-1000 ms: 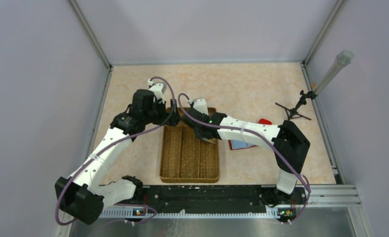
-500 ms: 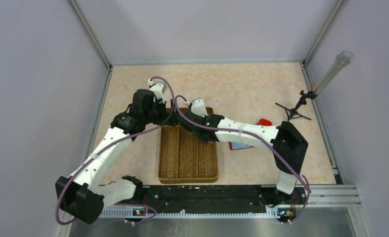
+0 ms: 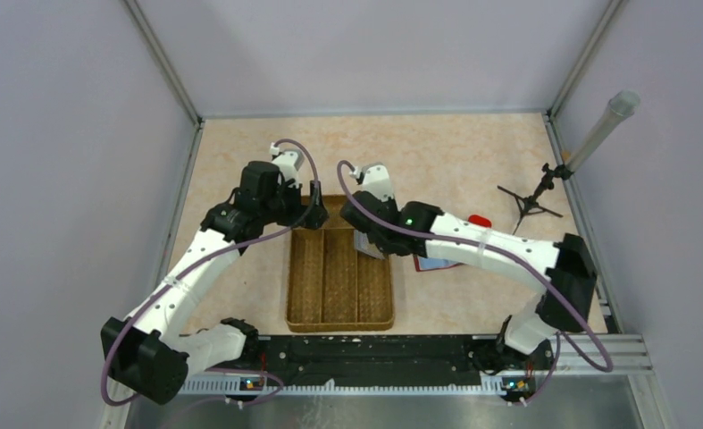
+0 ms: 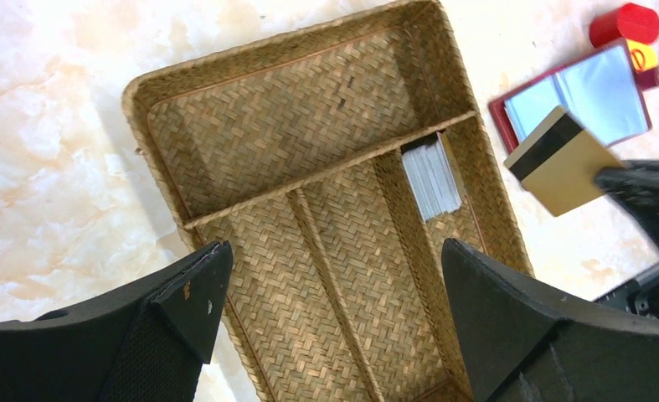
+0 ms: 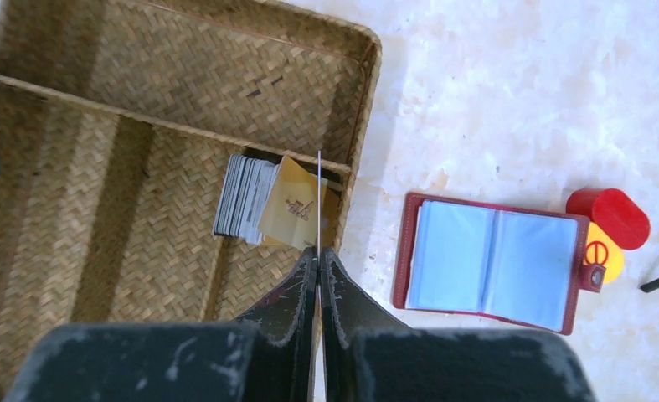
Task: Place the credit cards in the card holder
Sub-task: Pick up the credit card from the card holder.
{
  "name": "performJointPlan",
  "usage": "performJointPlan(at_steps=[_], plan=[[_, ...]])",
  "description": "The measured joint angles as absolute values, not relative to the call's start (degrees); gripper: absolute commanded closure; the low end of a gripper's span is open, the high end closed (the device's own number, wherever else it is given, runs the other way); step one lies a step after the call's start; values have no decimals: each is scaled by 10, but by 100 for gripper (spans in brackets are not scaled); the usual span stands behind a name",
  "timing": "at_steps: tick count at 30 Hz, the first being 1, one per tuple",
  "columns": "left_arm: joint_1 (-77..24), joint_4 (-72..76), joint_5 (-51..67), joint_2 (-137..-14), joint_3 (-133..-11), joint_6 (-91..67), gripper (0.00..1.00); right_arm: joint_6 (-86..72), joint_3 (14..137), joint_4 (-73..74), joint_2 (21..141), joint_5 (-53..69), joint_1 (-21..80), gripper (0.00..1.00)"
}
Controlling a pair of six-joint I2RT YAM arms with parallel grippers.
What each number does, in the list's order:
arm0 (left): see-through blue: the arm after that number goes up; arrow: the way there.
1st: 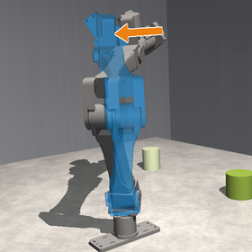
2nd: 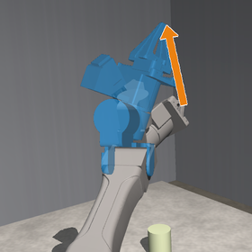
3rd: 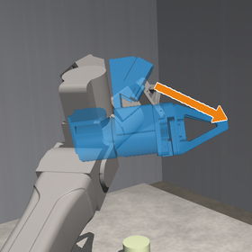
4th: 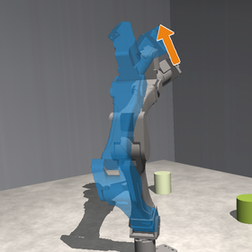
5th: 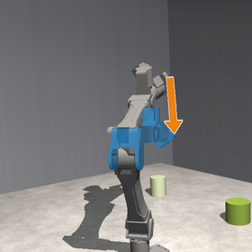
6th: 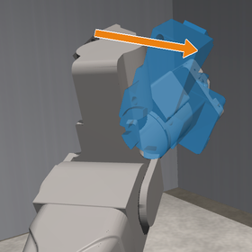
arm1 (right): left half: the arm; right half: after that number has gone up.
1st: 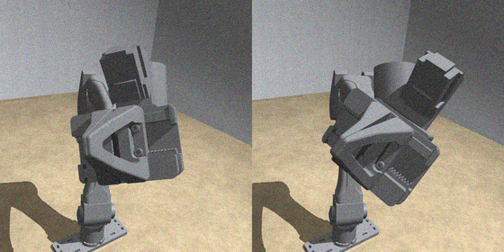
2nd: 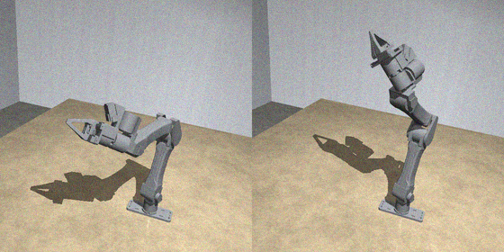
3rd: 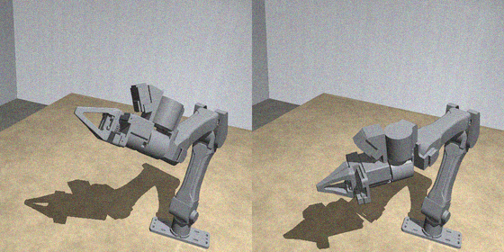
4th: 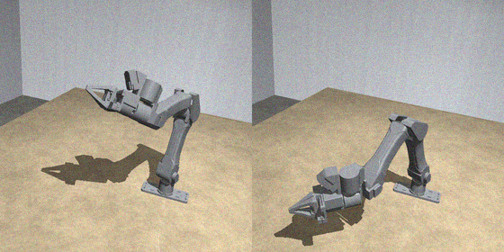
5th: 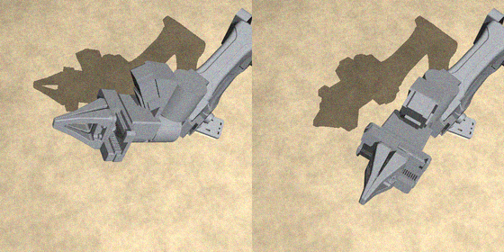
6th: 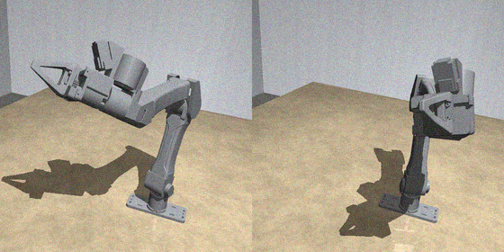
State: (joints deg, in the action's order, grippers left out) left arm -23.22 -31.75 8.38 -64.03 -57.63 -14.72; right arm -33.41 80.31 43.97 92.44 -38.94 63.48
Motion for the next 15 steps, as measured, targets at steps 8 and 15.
performJointPlan(at_steps=[8, 15], plan=[[-232, -299, 171, -635, -567, -118, 1, -251, 721, 386, 764, -291, 545, 100], [-243, -270, 269, -633, -559, -110, 2, -168, 651, 377, 714, -115, 321, 100]])
